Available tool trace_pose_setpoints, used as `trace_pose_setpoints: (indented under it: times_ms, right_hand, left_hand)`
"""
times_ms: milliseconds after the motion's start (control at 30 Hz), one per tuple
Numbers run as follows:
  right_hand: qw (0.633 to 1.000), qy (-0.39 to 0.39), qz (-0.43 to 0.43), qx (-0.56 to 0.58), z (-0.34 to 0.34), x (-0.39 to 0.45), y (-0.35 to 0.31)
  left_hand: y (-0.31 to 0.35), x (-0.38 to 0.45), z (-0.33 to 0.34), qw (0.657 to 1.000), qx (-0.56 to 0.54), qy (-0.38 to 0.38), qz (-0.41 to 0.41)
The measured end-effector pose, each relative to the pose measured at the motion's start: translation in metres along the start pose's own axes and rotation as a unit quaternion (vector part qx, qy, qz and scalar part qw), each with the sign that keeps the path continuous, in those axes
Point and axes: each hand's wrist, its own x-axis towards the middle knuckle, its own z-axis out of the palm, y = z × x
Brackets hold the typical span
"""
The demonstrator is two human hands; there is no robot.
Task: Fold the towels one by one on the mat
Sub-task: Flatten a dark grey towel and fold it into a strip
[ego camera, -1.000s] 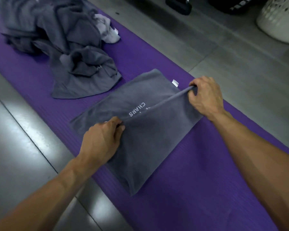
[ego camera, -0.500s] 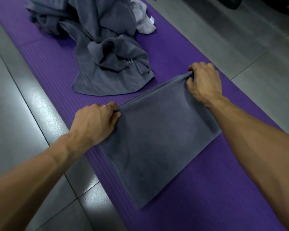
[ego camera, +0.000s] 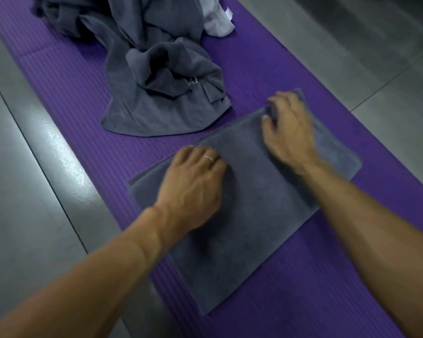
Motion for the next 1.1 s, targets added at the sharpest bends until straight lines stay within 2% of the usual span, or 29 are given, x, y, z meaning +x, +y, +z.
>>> trace_pose_setpoints:
  times_ms: [33,100,167,233,300,367,400,467,533,633,733,933,967,1033,1100]
  right_hand:
    - [0.999,-0.01,-0.044,0.0,0.006,-0.013,-0.007]
    - [0.987,-0.079,-0.136,-0.014,0.018,-0.038,-0.017]
    - [0.969,-0.168,-0.172,-0.054,0.02,-0.045,-0.007]
    - [0.967,-0.205,-0.113,-0.102,0.012,-0.031,0.022]
    - [0.97,-0.208,0.004,-0.128,0.001,-0.009,0.057]
    - [0.954,-0.239,0.128,-0.127,-0.011,0.011,0.079]
    - [0.948,-0.25,0.158,-0.121,-0.014,0.017,0.083]
    - [0.95,-0.234,0.171,-0.113,-0.019,0.015,0.078]
    - [0.96,-0.171,0.184,-0.123,-0.027,-0.005,0.072]
    - [0.947,-0.104,0.271,-0.14,-0.043,-0.047,0.082]
    - [0.916,-0.116,0.382,-0.029,-0.06,-0.071,0.098]
    - [0.89,-0.12,0.435,0.066,-0.109,-0.155,0.086]
    - [0.88,-0.109,0.453,0.09,-0.116,-0.182,0.083]
    - [0.859,-0.066,0.492,0.126,-0.126,-0.238,0.076]
    - [0.83,-0.016,0.54,0.142,-0.133,-0.293,0.068]
  left_hand:
    - [0.013,0.001,0.009,0.999,-0.024,-0.028,-0.011]
    - [0.025,-0.001,0.023,0.995,-0.026,-0.082,-0.047]
    - [0.025,-0.004,0.031,0.994,-0.001,-0.1,-0.053]
    - [0.024,-0.004,0.031,0.992,0.008,-0.119,-0.044]
    - [0.024,-0.003,0.029,0.99,0.005,-0.134,-0.04]
    - [0.024,-0.002,0.027,0.988,0.005,-0.147,-0.039]
    - [0.024,-0.001,0.026,0.988,0.008,-0.149,-0.037]
    - [0.022,-0.001,0.026,0.988,0.011,-0.15,-0.035]
    - [0.022,0.0,0.025,0.988,0.014,-0.152,-0.032]
    - [0.022,-0.001,0.026,0.988,0.022,-0.152,-0.026]
    - [0.023,-0.002,0.024,0.985,0.04,-0.166,-0.016]
    - [0.056,-0.016,0.006,0.97,0.031,-0.231,0.067]
    - [0.07,-0.022,0.005,0.969,0.024,-0.224,0.098]
    - [0.107,-0.042,0.008,0.973,0.002,-0.162,0.164]
    - [0.15,-0.069,0.018,0.975,-0.05,-0.107,0.189]
